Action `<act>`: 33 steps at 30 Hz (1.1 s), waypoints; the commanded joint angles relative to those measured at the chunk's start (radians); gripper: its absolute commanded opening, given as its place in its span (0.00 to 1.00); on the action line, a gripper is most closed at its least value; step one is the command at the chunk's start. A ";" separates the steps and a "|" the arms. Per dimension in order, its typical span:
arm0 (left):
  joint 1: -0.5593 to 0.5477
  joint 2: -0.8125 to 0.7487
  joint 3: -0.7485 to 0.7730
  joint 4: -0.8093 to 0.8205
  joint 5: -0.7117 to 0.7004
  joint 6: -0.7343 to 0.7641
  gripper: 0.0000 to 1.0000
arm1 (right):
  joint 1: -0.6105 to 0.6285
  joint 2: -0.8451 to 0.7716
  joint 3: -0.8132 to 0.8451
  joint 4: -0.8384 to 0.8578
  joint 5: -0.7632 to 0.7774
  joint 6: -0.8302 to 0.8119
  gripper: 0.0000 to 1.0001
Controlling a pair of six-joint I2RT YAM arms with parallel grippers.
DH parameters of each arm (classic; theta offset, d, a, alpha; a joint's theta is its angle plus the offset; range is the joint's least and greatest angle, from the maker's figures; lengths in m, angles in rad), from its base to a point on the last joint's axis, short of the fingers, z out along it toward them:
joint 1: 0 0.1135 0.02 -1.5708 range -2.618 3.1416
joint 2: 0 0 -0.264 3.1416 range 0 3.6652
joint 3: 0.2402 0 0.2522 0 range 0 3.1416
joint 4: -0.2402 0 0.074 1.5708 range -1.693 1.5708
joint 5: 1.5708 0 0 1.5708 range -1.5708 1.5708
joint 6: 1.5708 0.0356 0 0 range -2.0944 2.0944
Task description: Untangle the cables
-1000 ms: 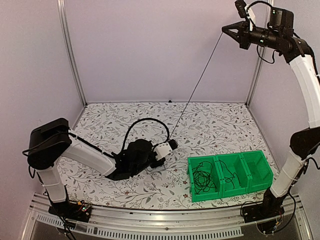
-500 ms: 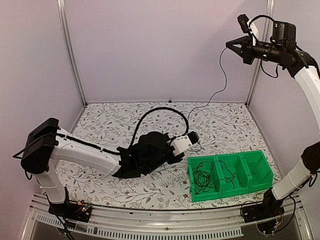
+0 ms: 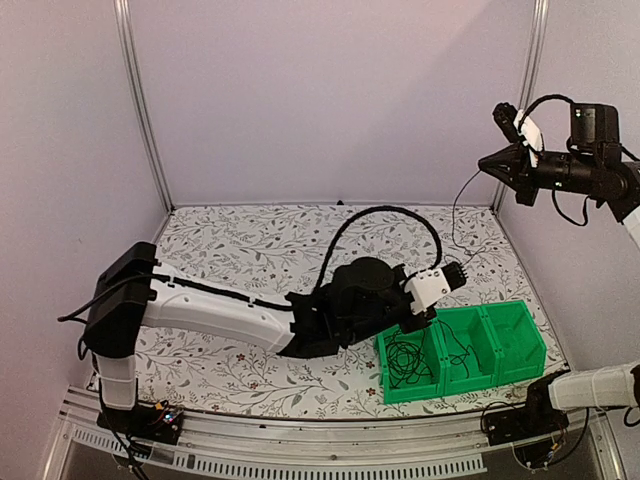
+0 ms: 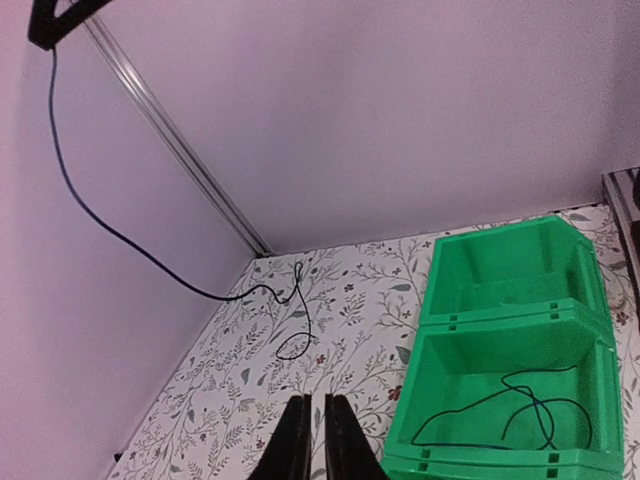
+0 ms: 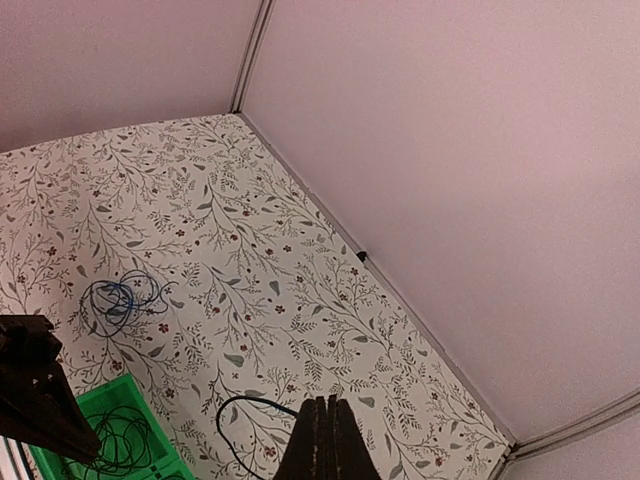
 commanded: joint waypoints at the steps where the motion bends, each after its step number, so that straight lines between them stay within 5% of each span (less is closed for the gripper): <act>1: -0.062 0.100 0.063 -0.028 0.029 -0.020 0.03 | -0.003 -0.094 -0.052 -0.092 0.059 -0.066 0.00; 10: -0.066 0.051 -0.043 -0.009 -0.073 -0.142 0.10 | -0.003 -0.136 0.037 -0.064 0.181 -0.078 0.00; 19: -0.061 -0.043 -0.231 -0.016 -0.347 -0.304 0.48 | -0.003 -0.144 0.191 -0.078 0.142 -0.067 0.00; 33: -0.022 -0.043 -0.265 -0.075 -0.430 -0.397 0.51 | -0.003 -0.184 0.252 -0.191 0.084 -0.068 0.00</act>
